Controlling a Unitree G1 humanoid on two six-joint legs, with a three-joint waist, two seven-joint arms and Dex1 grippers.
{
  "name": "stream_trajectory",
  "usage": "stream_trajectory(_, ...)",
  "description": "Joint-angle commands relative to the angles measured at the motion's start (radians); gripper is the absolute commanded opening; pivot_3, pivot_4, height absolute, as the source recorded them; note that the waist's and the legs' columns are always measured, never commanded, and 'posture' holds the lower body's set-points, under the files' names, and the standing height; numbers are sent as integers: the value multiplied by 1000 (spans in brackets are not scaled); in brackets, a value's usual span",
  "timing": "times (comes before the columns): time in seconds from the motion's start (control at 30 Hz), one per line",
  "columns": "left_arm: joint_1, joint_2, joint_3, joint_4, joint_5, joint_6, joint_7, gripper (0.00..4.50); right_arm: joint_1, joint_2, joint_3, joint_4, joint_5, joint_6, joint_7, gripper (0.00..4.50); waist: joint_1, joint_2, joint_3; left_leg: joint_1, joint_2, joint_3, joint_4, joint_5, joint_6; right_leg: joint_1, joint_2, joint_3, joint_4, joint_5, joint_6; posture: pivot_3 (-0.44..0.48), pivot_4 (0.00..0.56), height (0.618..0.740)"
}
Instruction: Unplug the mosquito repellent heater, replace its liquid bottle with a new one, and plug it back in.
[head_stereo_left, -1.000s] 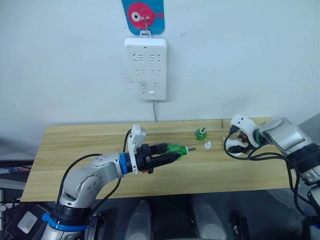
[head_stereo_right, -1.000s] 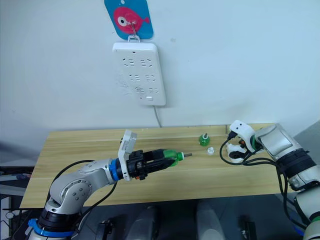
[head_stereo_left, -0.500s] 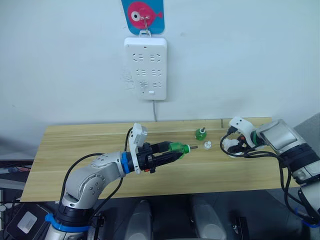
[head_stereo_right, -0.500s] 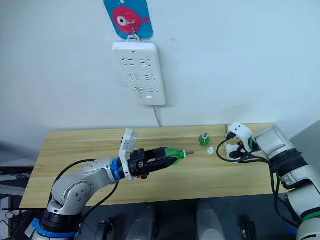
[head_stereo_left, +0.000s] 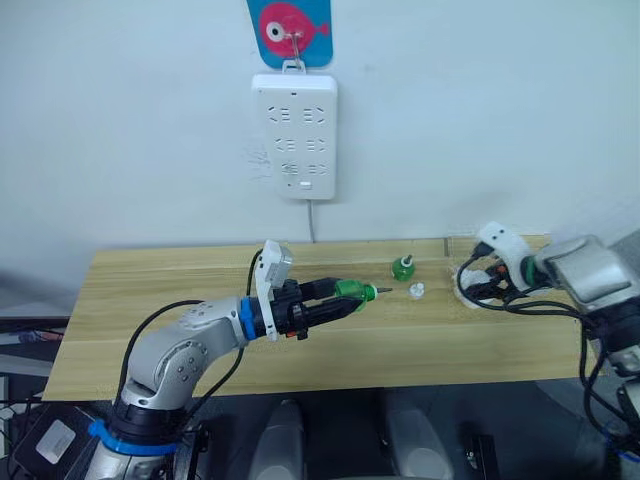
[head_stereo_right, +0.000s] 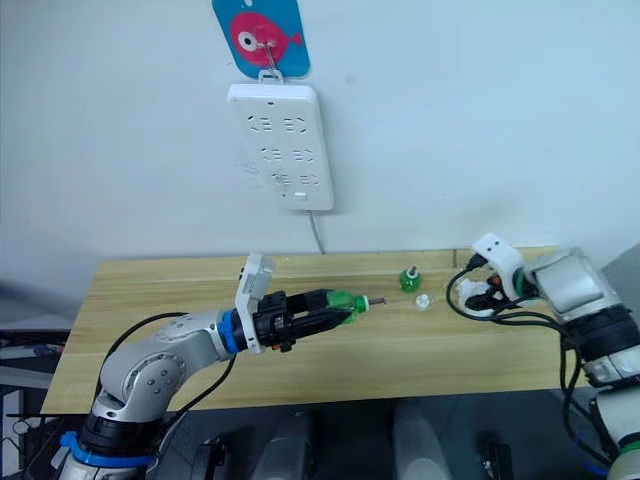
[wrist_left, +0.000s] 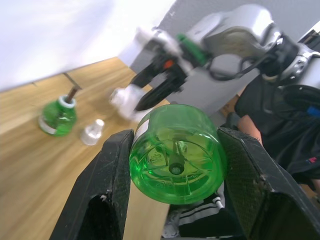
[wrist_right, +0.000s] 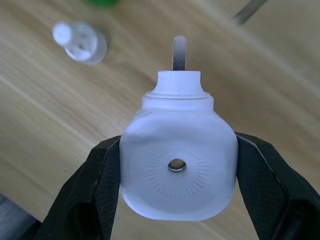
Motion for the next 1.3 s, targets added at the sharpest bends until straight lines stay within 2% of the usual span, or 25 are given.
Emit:
stream_trajectory(0.03,-41,25,54,17,-55,30,-43,2301,25,-33,-197,-149,141,122,37,2919,-1,0,0,0,0,0,0,0,0,0,0,0,0,0,0,-134,265,734)
stream_trajectory(0.13,-102,53,102,54,-120,93,-66,2301,69,2,-442,-291,349,264,96,2919,-2,0,0,0,0,0,0,0,0,0,0,0,0,0,0,-148,256,734)
stream_trajectory(0.23,-173,72,159,76,-223,175,-56,2301,129,57,-602,-423,494,378,91,2919,-4,0,0,-1,1,0,0,0,0,0,1,-1,0,0,0,-160,252,734)
stream_trajectory(0.3,-214,94,191,84,-289,233,-55,2301,142,134,-679,-489,581,430,66,2919,-5,-1,0,-1,0,-1,0,0,0,0,1,-1,0,0,0,-166,254,734)
stream_trajectory(0.4,-267,105,238,107,-399,307,-13,2301,96,232,-763,-493,684,536,5,2919,-12,-1,0,-1,0,0,1,0,0,0,1,0,1,0,0,-159,254,734)
stream_trajectory(0.5,-305,116,262,126,-476,358,20,2301,65,280,-820,-446,801,549,-90,2919,-13,-1,-1,-1,0,0,1,0,0,0,0,-1,1,0,0,-148,245,734)
stream_trajectory(0.6,-327,151,257,136,-490,391,-4,2301,37,309,-860,-406,943,549,-211,2919,-17,-1,-1,-1,0,0,1,0,0,0,0,-1,1,0,0,-146,238,734)
stream_trajectory(0.8,-354,181,242,142,-486,409,-43,2301,36,318,-854,-339,1306,528,-483,2919,-20,-1,-1,-1,0,0,1,2,-3,-1,0,-1,0,0,0,-139,238,734)
stream_trajectory(0.9,-370,172,236,141,-500,416,-43,2301,83,262,-760,-319,1567,389,-663,2919,-20,-1,-1,-1,1,0,1,1,-2,-1,0,-1,1,0,0,-136,239,734)
stream_trajectory(1.0,-388,172,232,145,-504,421,-49,2301,134,183,-653,-348,1772,252,-779,2919,-21,-1,-1,-2,1,0,1,1,-2,-1,0,-1,0,0,0,-134,242,734)
stream_trajectory(1.3,-395,165,226,142,-491,423,-52,2301,172,125,-537,-404,1813,91,-776,2919,-28,-1,-1,-2,1,0,1,1,-2,-1,1,-1,0,0,0,-129,242,734)
